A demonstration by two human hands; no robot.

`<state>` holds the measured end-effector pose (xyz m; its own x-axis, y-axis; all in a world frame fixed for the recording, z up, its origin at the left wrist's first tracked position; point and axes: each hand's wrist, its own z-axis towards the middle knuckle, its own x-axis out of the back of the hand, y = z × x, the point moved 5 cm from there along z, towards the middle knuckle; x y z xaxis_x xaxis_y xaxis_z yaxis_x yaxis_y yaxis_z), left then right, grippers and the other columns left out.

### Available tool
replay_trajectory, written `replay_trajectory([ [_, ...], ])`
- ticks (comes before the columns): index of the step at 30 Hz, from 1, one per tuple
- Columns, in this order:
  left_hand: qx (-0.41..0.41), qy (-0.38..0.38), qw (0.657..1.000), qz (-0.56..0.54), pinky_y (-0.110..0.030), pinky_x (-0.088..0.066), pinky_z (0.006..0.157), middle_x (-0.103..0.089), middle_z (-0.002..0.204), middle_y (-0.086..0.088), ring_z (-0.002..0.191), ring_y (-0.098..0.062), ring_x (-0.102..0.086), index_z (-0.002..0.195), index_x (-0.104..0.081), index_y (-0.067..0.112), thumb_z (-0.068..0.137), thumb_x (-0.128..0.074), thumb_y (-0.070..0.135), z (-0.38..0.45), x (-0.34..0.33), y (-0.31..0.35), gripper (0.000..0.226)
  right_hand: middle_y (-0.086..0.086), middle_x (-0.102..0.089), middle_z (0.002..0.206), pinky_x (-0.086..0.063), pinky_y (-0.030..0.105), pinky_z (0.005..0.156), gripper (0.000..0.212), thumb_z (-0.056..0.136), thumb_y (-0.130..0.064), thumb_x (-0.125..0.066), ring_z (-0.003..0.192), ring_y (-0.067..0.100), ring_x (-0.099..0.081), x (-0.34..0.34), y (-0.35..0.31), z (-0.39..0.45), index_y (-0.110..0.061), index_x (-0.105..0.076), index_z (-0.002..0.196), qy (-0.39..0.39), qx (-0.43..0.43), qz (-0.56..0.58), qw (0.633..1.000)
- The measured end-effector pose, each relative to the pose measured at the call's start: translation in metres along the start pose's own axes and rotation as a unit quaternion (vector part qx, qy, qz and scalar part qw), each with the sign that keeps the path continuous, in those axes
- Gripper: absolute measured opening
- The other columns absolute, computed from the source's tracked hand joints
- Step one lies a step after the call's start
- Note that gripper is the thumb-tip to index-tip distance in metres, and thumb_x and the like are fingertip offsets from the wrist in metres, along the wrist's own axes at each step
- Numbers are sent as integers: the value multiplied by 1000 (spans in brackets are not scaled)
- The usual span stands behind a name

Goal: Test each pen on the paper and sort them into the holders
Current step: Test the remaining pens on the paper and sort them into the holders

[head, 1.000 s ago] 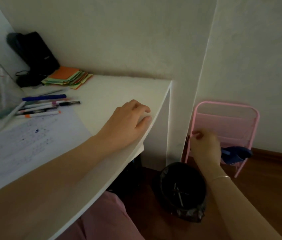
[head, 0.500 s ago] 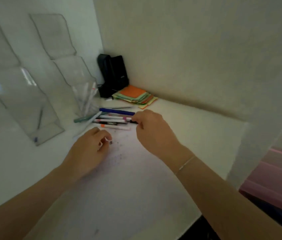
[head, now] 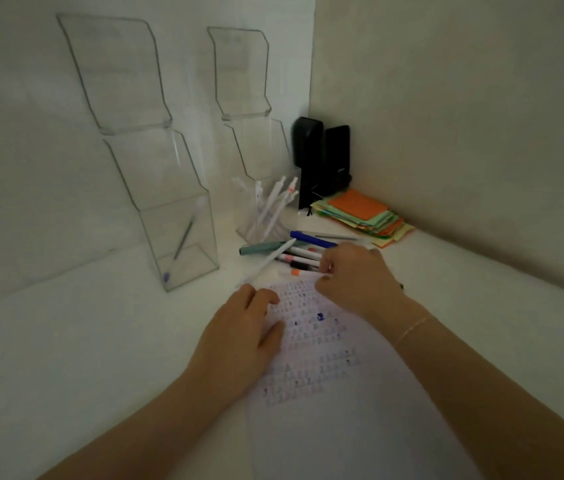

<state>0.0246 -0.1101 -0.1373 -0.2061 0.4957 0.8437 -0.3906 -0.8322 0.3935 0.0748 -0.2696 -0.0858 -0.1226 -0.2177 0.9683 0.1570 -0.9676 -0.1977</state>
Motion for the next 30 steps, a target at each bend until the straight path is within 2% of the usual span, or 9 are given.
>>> replay_trajectory([
  [3,7,54,998,-22,-29,-36,100,-43,131,2,117,-15,-44,134,-39,23,87,-46,51,2,8,-1,56,-4,-62,94,-50,32,83,8,79,-29,-65,88,14,-58,39,-17,-17,-25,-68,85,10,34,107,994],
  [6,-24,56,998,-35,-33,-35,104,-47,135,1,121,-15,-44,140,-36,22,90,-29,56,2,9,3,61,-4,-69,79,-51,22,60,5,74,-26,-69,66,12,-62,52,-32,-29,-28,-68,70,-48,46,219,973],
  [8,-34,53,995,-73,-27,-44,85,-60,110,9,96,-5,-56,129,-46,25,95,-25,51,0,11,6,48,1,-66,67,-47,19,51,7,78,-19,-69,53,9,-55,49,-36,-31,-19,-69,71,-47,32,336,940],
  [11,-53,81,989,-113,-12,-32,55,-47,64,17,55,0,-48,103,-51,26,96,-24,46,-4,19,13,35,2,-54,55,-43,19,51,14,82,-9,-68,50,11,-49,35,-44,-36,-6,-62,70,-59,-7,563,825],
  [16,-162,89,981,-66,-4,-26,40,-25,47,21,35,5,-29,97,-48,23,99,-24,41,-8,30,26,30,3,-48,48,-31,18,38,29,81,-20,-72,37,9,-39,3,-55,-46,-7,-51,66,-107,-37,533,839],
  [19,-191,73,977,-57,-5,-22,40,-32,50,18,34,-5,-28,96,-56,16,100,-27,39,-7,31,28,37,3,-47,45,-33,23,41,28,88,-18,-64,38,15,-38,9,-51,-49,3,-56,72,-116,-10,535,837],
  [22,-197,46,974,-104,-13,-32,41,-50,54,14,38,-8,-36,94,-64,10,97,-33,36,-8,26,29,41,5,-47,45,-33,24,41,36,90,-16,-61,38,17,-39,12,-50,-52,16,-53,74,-133,31,546,827],
  [26,-127,-73,953,-265,-28,-45,49,-71,74,0,45,-12,-49,95,-66,34,93,-33,48,-9,17,34,36,19,-45,59,-34,25,42,39,89,-17,-61,46,25,-37,6,-46,-59,15,-51,70,-152,59,579,799],
  [30,-71,-136,921,-358,-45,-48,86,-73,92,8,83,-36,-65,91,-70,42,91,-43,48,-12,13,42,28,13,-39,55,-32,23,39,29,90,-13,-57,44,23,-33,2,-42,-64,3,-53,66,-131,66,600,786],
])
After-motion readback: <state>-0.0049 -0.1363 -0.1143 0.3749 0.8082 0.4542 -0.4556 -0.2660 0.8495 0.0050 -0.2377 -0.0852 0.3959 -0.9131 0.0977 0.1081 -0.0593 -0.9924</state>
